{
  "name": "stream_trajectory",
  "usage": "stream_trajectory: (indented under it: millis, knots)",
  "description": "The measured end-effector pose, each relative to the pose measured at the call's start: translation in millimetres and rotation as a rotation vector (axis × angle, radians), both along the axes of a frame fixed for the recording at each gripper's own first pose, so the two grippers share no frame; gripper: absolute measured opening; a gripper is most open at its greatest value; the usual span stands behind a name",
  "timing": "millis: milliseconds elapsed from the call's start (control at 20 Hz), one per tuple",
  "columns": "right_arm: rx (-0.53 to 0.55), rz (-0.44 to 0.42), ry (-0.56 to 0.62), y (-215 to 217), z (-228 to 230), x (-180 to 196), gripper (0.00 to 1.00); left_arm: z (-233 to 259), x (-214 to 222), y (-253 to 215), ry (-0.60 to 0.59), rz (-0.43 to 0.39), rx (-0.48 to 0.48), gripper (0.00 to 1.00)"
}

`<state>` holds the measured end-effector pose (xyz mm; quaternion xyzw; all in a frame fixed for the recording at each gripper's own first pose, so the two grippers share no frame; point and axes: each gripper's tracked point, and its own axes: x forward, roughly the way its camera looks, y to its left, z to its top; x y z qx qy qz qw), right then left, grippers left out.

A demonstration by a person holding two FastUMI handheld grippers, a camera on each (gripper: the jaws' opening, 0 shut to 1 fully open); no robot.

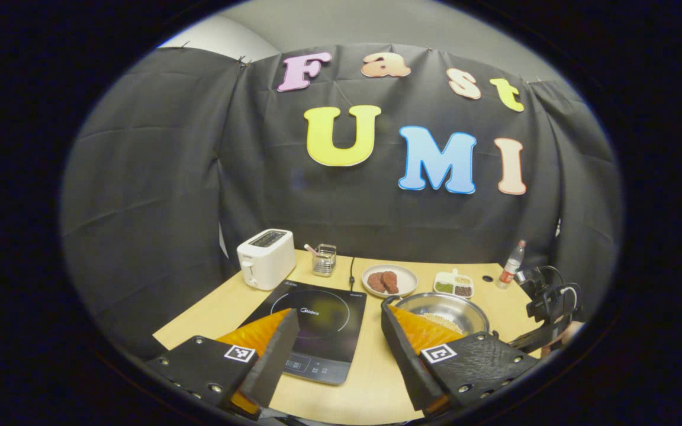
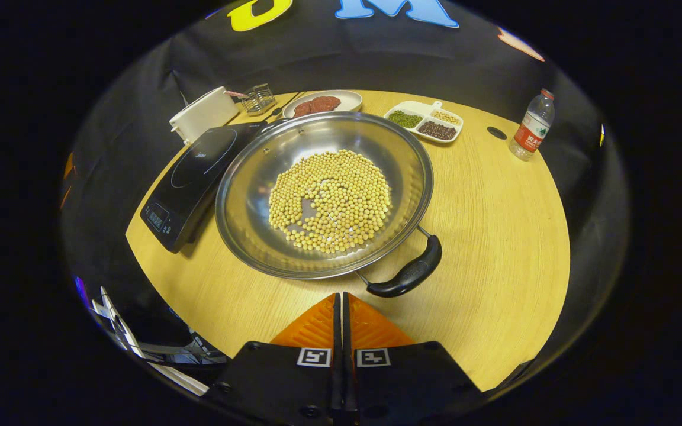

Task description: First push the handle of the pot to place it horizontally, then grasp the pot with both hands and set it on the induction cooktop.

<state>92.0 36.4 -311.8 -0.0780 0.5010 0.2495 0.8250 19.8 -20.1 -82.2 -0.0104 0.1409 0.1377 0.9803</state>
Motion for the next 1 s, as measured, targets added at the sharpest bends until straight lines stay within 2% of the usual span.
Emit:
stream_trajectory:
  millis: [200,250,350,400,600,650,750,1000]
  knots:
    - [0.024,0.014,0.026,3.5,-6.3,10.1,0.02,1.2,-3.8,-3.8,0.023,0.035,0.047,0.83]
    - [0.030,0.023,0.031,4.3,-7.8,13.2,0.02,2.7,-4.3,-5.7,0.024,0.044,0.056,0.88]
    - [0.050,0.026,0.031,4.7,-7.1,17.3,0.02,4.6,-5.6,-10.2,0.025,0.061,0.067,0.83]
    - [0.061,0.025,0.021,4.6,-6.0,22.0,0.00,3.7,-4.7,-15.4,0.028,0.066,0.067,0.84]
    - [0.061,0.049,0.018,-6.8,-9.7,30.7,0.02,4.2,-0.6,-27.5,0.027,0.089,0.069,0.86]
    - [0.057,0.057,0.007,-10.3,-9.8,36.2,0.00,5.8,1.8,-31.4,0.019,0.097,0.066,0.84]
    - [0.029,0.073,-0.015,-21.0,-11.1,45.5,0.02,5.1,5.0,-39.4,0.011,0.110,0.051,0.86]
    - [0.013,0.049,-0.035,-39.3,-8.5,64.5,0.02,0.7,11.1,-48.7,0.016,0.091,0.040,0.86]
